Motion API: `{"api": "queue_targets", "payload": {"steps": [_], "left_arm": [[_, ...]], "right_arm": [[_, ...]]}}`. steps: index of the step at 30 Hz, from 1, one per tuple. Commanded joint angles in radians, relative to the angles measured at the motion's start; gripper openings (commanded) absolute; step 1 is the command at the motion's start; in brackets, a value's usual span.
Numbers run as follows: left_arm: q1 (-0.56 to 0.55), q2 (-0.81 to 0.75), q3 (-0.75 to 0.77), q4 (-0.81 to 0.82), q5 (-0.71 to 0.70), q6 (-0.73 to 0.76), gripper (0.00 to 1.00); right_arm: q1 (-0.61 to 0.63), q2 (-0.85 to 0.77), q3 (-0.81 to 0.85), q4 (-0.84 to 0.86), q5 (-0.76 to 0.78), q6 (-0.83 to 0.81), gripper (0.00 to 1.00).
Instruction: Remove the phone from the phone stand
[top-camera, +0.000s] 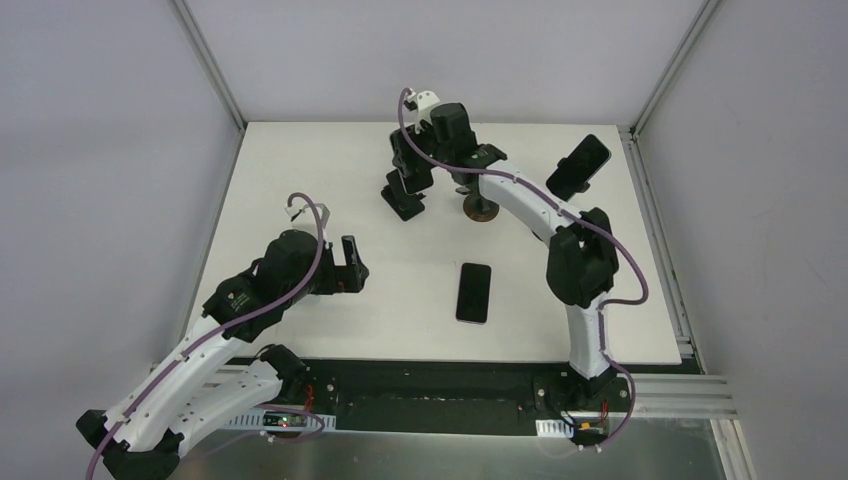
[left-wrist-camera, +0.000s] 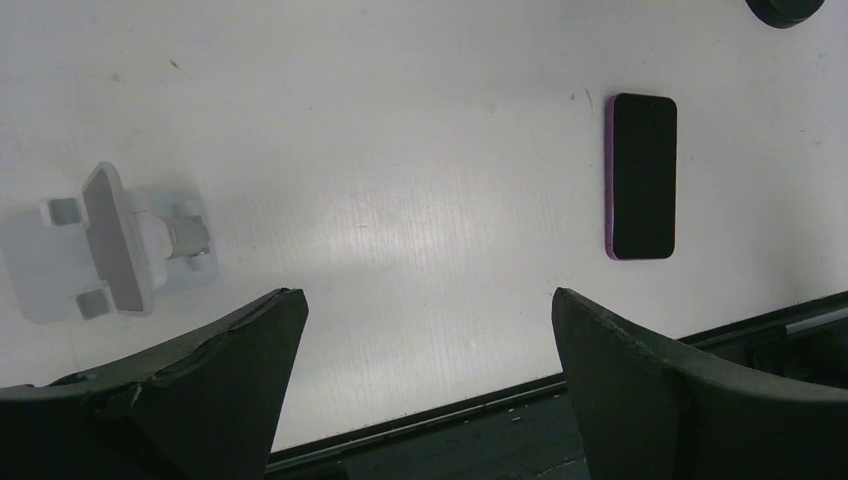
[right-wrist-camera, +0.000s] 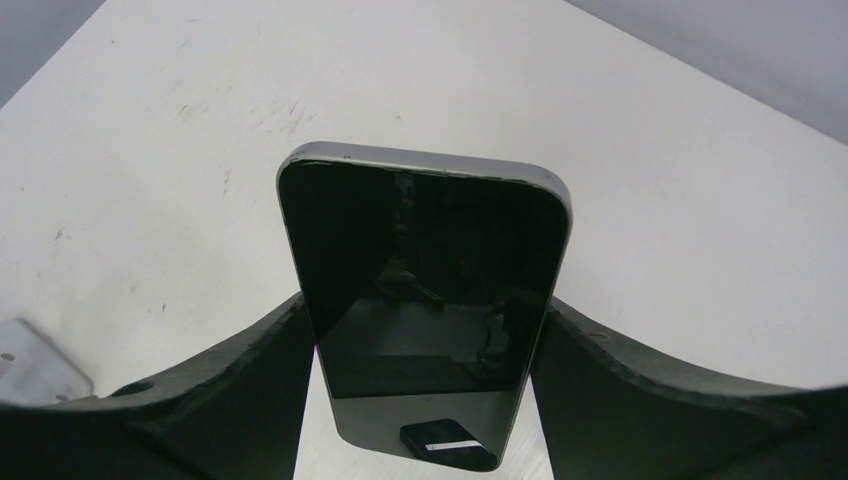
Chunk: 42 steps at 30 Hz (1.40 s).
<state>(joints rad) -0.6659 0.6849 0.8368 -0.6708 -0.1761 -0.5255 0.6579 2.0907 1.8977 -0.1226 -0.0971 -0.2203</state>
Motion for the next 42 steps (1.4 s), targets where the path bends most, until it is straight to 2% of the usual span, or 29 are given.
{"api": "queue_targets", "payload": {"steps": [1, 5, 13, 17, 21, 26, 35, 42], "left_arm": [[0.006, -0.001, -0.008, 0.007, -0.026, -0.026, 0.99], [0.006, -0.009, -0.008, 0.005, -0.022, -0.029, 0.99], [0.008, -0.056, -0.018, 0.002, -0.057, -0.048, 0.99], [0.008, -0.048, -0.021, -0.005, -0.051, -0.067, 0.99], [0.008, -0.021, -0.025, -0.013, -0.029, -0.092, 0.99], [0.008, -0.019, -0.050, -0.016, -0.025, -0.103, 0.99], [0.008, -0.078, -0.125, -0.021, -0.046, -0.121, 0.99], [0.008, -0.072, -0.139, -0.020, -0.065, -0.046, 0.99]], "right_arm": [[0.007, -0.177, -0.087, 0.084, 0.057, 0.096, 0.61], [0.019, -0.246, -0.147, 0.039, 0.130, 0.181, 0.61], [0.077, -0.324, -0.156, -0.214, 0.317, 0.405, 0.61], [0.100, -0.352, -0.164, -0.368, 0.371, 0.533, 0.61], [0.121, -0.388, -0.219, -0.441, 0.399, 0.636, 0.61], [0.171, -0.434, -0.328, -0.481, 0.455, 0.707, 0.61], [0.216, -0.471, -0.504, -0.454, 0.453, 0.838, 0.61], [0.264, -0.397, -0.516, -0.448, 0.449, 0.896, 0.62]]}}
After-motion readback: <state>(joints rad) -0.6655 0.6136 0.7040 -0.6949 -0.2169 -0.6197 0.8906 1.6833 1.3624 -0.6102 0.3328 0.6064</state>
